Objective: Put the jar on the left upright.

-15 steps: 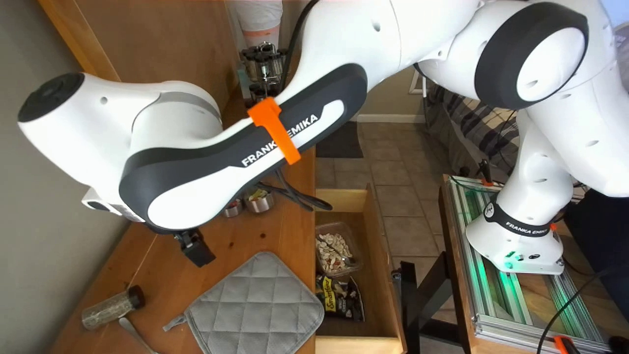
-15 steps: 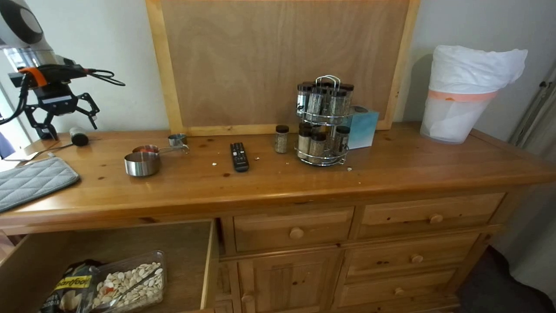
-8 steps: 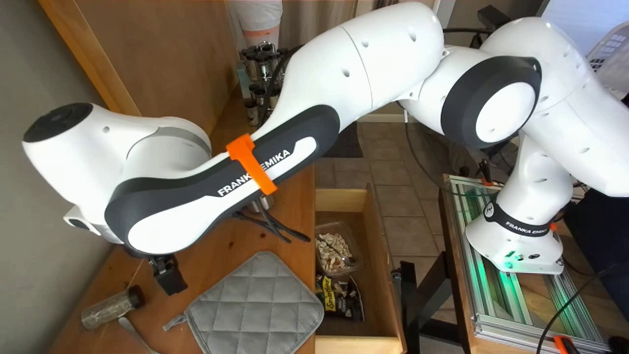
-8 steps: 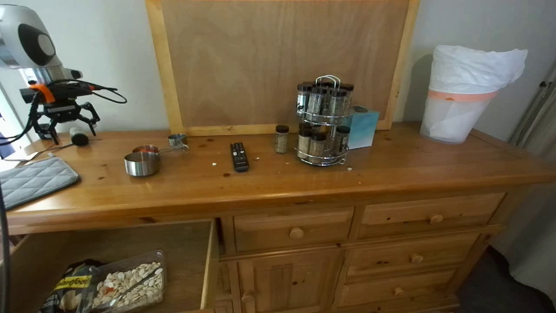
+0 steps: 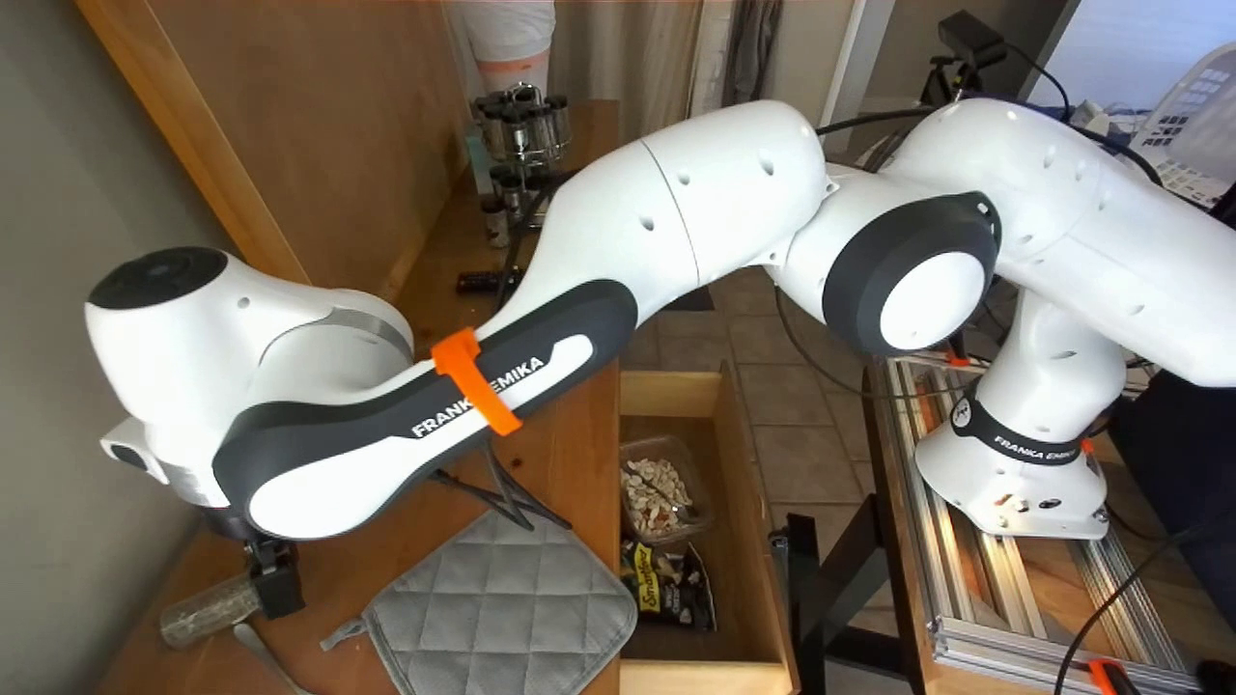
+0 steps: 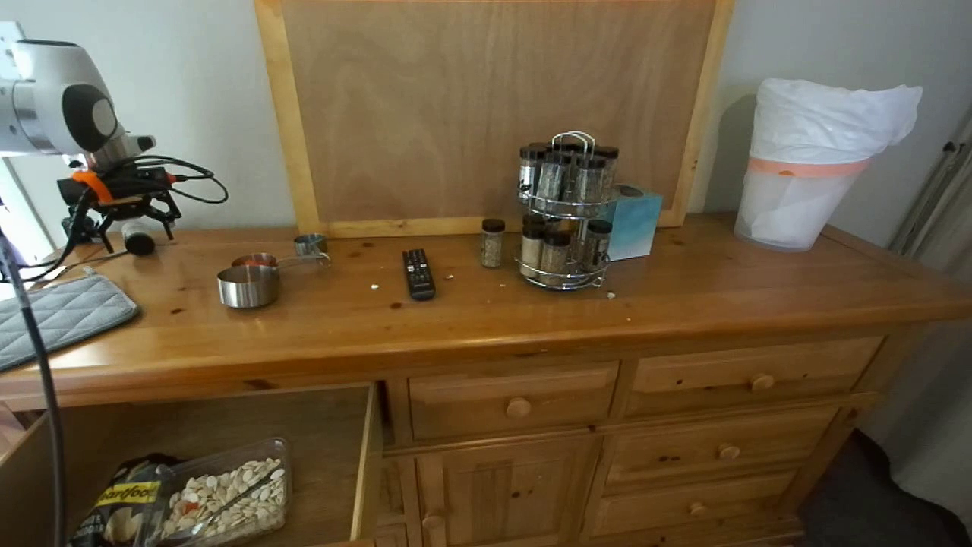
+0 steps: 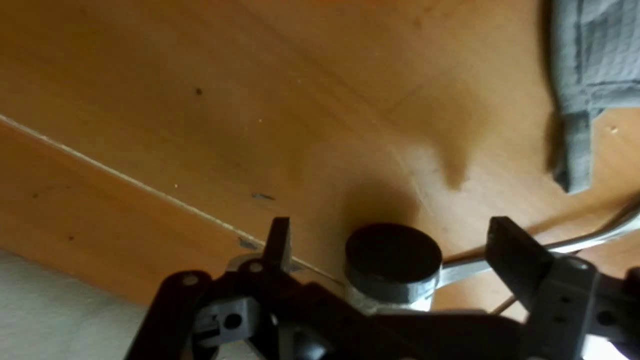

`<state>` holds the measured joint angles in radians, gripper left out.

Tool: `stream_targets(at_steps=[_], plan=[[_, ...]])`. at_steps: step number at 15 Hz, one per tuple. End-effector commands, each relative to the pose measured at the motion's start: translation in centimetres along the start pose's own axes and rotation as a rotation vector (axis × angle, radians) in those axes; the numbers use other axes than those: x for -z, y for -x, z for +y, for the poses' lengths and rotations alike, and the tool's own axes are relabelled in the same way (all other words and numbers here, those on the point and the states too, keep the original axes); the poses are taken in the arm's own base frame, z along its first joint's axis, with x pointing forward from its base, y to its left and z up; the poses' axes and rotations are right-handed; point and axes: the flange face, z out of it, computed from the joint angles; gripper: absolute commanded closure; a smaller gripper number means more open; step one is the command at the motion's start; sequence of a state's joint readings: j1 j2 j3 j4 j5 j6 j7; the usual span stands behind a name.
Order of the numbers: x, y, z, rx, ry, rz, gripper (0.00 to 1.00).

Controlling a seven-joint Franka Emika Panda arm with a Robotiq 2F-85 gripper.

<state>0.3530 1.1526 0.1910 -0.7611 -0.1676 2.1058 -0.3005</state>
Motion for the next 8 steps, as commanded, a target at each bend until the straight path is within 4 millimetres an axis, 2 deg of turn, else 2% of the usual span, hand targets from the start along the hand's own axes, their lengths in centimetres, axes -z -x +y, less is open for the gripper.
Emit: stream_targets(at_steps=[1, 8], plan=[[-0.8, -1.1, 0.5, -0.015, -0.008, 0.119, 0.00], [-1.8, -1.4, -0.1, -0.010, -0.041, 0.162, 0.00]])
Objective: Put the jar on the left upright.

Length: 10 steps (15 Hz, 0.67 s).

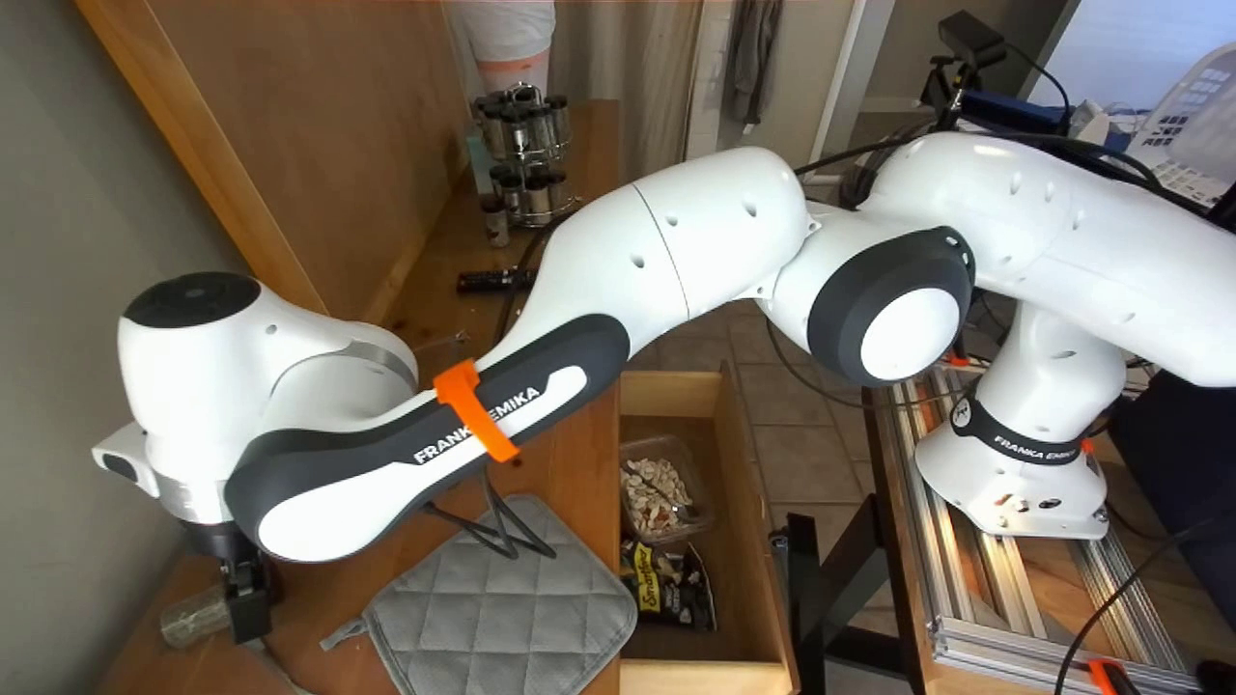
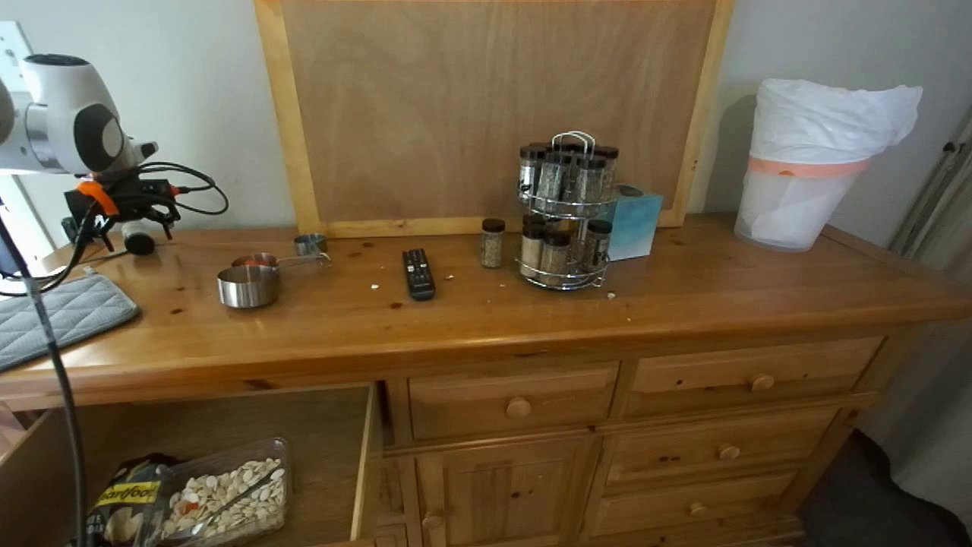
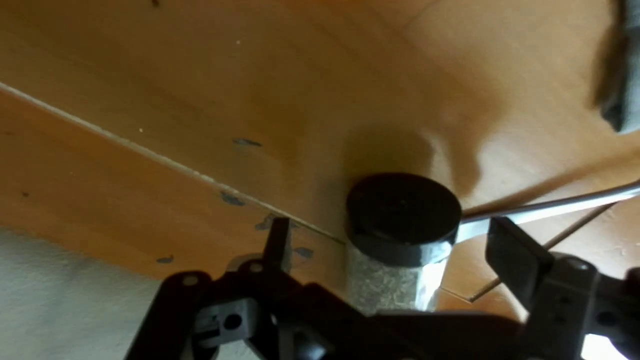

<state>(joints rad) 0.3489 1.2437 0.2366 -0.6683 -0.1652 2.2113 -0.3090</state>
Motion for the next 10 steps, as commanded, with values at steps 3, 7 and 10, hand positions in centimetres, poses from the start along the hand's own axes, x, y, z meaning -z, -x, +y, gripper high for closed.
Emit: stream_targets(at_steps=[3, 7, 10], plan=[[0.2, -0.6, 0.0, -0.009, -0.028, 0.038, 0.34], [2.2, -0.8, 0.3, -0.051, -0.019, -0.005, 0.64], [3.3, -0.8, 0.7, -0.090, -0.044, -0.022, 0.77]])
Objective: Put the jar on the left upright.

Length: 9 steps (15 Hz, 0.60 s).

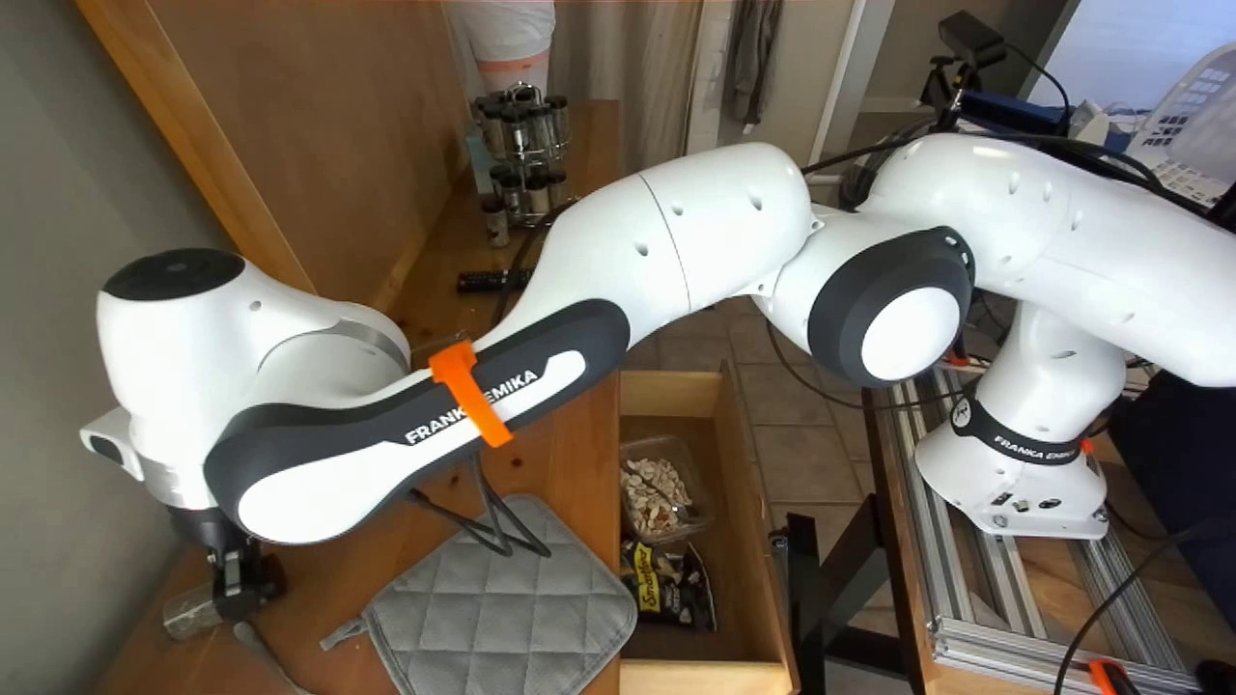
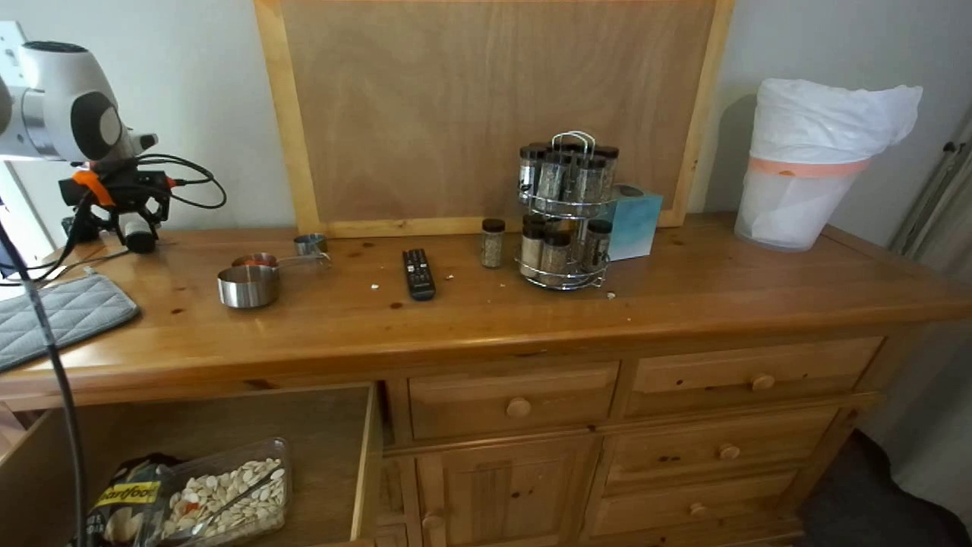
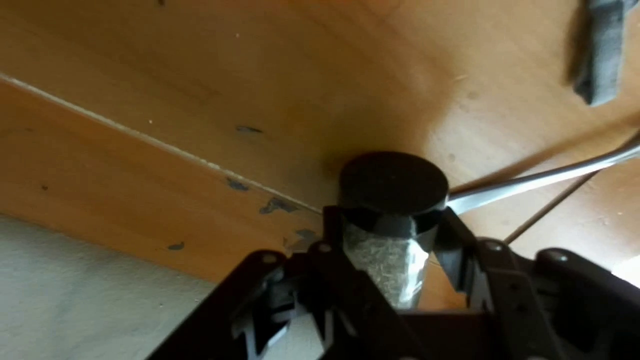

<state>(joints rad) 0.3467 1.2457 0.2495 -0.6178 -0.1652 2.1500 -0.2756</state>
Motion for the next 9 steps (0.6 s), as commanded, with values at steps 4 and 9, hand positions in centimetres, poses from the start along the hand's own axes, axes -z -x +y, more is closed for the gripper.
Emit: stream_targets(at_steps=[4, 9], plan=[[4.8, 0.0, 0.0, -0.059, -0.022, -0.137, 0.77], [11.3, 2.2, -1.3, -0.044, -0.017, -0.444, 0.77]])
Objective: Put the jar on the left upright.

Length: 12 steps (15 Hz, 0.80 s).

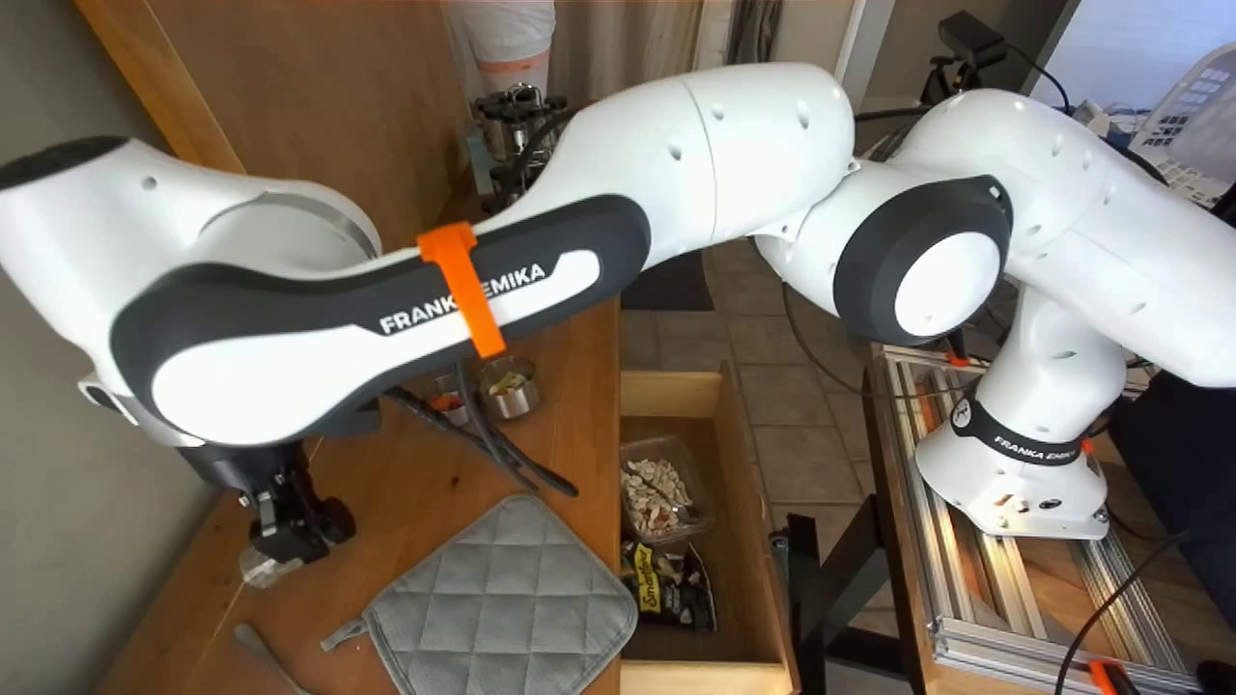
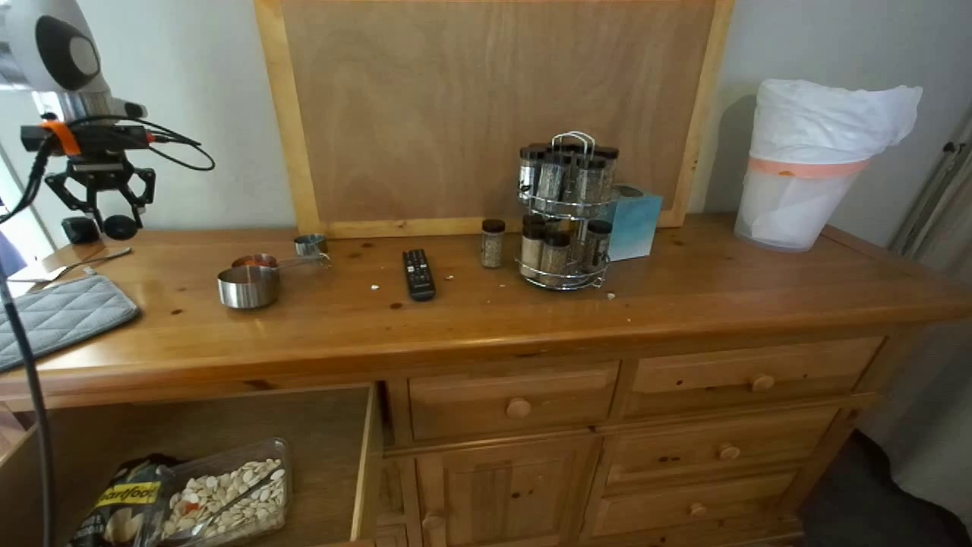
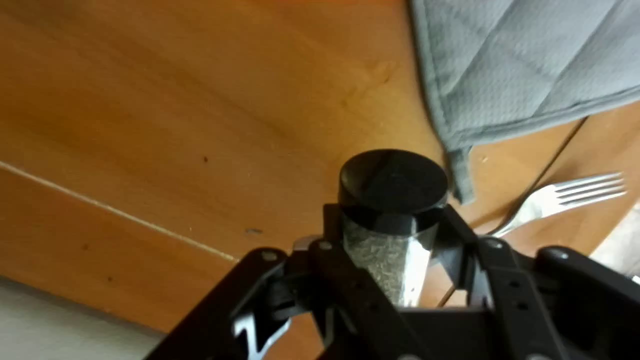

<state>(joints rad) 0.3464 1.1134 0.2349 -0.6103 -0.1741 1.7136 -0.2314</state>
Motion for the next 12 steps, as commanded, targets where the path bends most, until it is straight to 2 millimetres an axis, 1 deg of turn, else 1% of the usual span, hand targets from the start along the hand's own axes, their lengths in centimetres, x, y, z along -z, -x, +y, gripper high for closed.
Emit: stream_targets(at_steps=[1, 4, 6, 9, 12], plan=[[4.5, 3.1, -1.2, -0.017, 0.028, -0.200, 0.77], [7.8, 5.9, -0.2, -0.028, 0.092, -0.345, 0.77], [9.2, 8.1, 1.4, -0.043, 0.126, -0.448, 0.77], [10.2, 11.1, 3.7, -0.050, 0.161, -0.608, 0.77], [9.9, 14.0, 6.8, -0.038, 0.182, -0.766, 0.77]])
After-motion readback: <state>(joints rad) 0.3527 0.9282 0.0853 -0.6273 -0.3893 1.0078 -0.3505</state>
